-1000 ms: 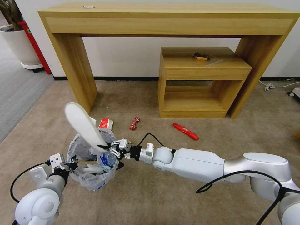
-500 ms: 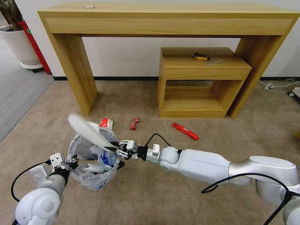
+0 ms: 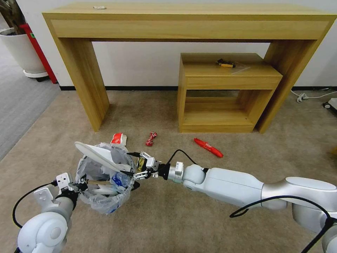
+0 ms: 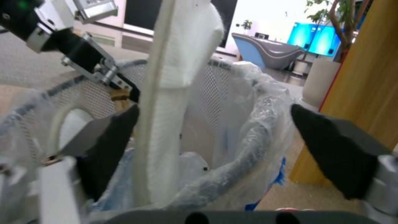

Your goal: Pick up the trash bin and place the garbage on the floor into it.

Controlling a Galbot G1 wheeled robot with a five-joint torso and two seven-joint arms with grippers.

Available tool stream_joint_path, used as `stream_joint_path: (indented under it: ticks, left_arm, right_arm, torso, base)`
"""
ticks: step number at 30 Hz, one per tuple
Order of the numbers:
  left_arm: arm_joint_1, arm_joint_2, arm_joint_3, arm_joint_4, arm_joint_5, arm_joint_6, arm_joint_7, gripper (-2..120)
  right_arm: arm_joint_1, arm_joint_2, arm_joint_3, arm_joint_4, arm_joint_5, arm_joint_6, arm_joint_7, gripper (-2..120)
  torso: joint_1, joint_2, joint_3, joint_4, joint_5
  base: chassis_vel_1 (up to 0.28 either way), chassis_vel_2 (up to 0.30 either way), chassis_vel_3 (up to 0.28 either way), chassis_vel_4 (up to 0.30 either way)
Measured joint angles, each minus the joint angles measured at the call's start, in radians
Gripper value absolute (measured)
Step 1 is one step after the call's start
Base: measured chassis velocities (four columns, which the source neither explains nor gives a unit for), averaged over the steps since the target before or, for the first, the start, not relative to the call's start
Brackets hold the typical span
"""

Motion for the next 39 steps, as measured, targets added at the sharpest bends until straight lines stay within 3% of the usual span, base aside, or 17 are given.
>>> stream_joint_path:
  ticks: [23, 31, 34, 35, 38, 39]
  left_arm:
    - [0.03, -0.002, 0.003, -0.045, -0.001, -0.001, 0.003, 0]
    - [0.027, -0.002, 0.003, -0.026, 0.0, -0.001, 0.005, 0]
    - [0.021, 0.001, 0.002, -0.01, 0.0, 0.001, 0.005, 0]
    - [0.021, 0.001, 0.002, -0.01, 0.0, 0.001, 0.005, 0]
    - [0.017, 0.002, -0.004, 0.012, 0.002, 0.0, 0.003, 0]
    - [0.017, 0.002, -0.004, 0.012, 0.002, 0.0, 0.003, 0]
  right_arm:
    - [-0.01, 0.045, 0.038, -0.068, -0.079, 0.017, 0.019, 100]
    - [-0.027, 0.024, 0.066, -0.06, -0.089, 0.01, 0.039, 100]
    - [-0.056, -0.027, 0.099, 0.007, -0.037, -0.061, 0.178, 100]
    - [-0.056, -0.027, 0.099, 0.007, -0.037, -0.061, 0.178, 100]
    - [-0.126, -0.092, 0.179, 0.05, 0.004, -0.149, 0.351, 100]
    - [-0.126, -0.092, 0.179, 0.05, 0.004, -0.149, 0.351, 100]
  torso:
    - [0.0, 0.0, 0.0, 0.0, -0.0001]
    - [0.0, 0.0, 0.0, 0.0002, -0.0001]
    - [0.0, 0.0, 0.0, 0.0, 0.0001]
    - [0.0, 0.0, 0.0, 0.0, 0.0001]
    - [0.0, 0.0, 0.0, 0.0, 0.0001]
    - [0.0, 0.0, 0.0, 0.0, 0.0001]
  base:
    - [0.0, 0.0, 0.0, 0.0]
    - [0.0, 0.0, 0.0, 0.0]
    - [0.0, 0.0, 0.0, 0.0]
    - [0.0, 0.0, 0.0, 0.0]
    - [0.0, 0.0, 0.0, 0.0]
    - [0.0, 0.0, 0.0, 0.0]
